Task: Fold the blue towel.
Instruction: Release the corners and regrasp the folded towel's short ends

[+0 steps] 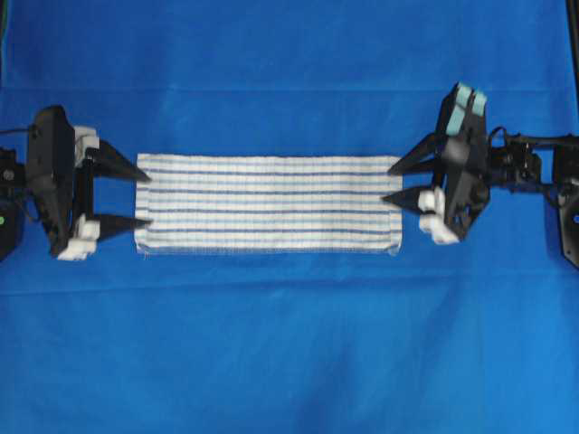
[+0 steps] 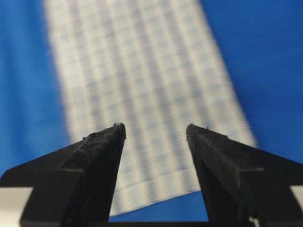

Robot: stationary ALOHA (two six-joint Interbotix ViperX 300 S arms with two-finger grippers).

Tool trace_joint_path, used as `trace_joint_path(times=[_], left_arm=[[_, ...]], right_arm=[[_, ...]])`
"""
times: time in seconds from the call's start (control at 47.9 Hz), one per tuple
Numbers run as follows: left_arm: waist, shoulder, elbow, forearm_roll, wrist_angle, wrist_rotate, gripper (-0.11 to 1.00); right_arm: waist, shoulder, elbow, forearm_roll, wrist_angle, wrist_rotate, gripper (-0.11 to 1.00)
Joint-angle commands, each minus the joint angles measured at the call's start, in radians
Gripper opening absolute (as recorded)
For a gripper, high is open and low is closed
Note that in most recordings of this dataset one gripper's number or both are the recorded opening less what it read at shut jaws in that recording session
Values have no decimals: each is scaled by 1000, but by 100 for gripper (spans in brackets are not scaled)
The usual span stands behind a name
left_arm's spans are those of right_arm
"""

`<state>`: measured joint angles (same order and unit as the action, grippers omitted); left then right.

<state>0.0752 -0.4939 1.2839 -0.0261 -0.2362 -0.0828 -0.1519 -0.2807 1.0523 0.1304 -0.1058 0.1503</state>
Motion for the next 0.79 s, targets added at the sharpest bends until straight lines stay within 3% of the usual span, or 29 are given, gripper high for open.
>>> trace_joint_path(times=[0.0,0.272,0.606,0.773], left_arm=[[57,2,-20,0,-3,2,71],[118,63,-44,2,9,2,71],[212,298,-74,2,-6,2,71],[233,345,-84,3,-15,0,71]], right_arm=[[-51,-12,-9,-8,5,-5,60],[-97,8,-5,-25,28,-5,60],[-127,218,-25,-25,-32,-6,60],[-137,262,-28,-23,-41,-6,60]])
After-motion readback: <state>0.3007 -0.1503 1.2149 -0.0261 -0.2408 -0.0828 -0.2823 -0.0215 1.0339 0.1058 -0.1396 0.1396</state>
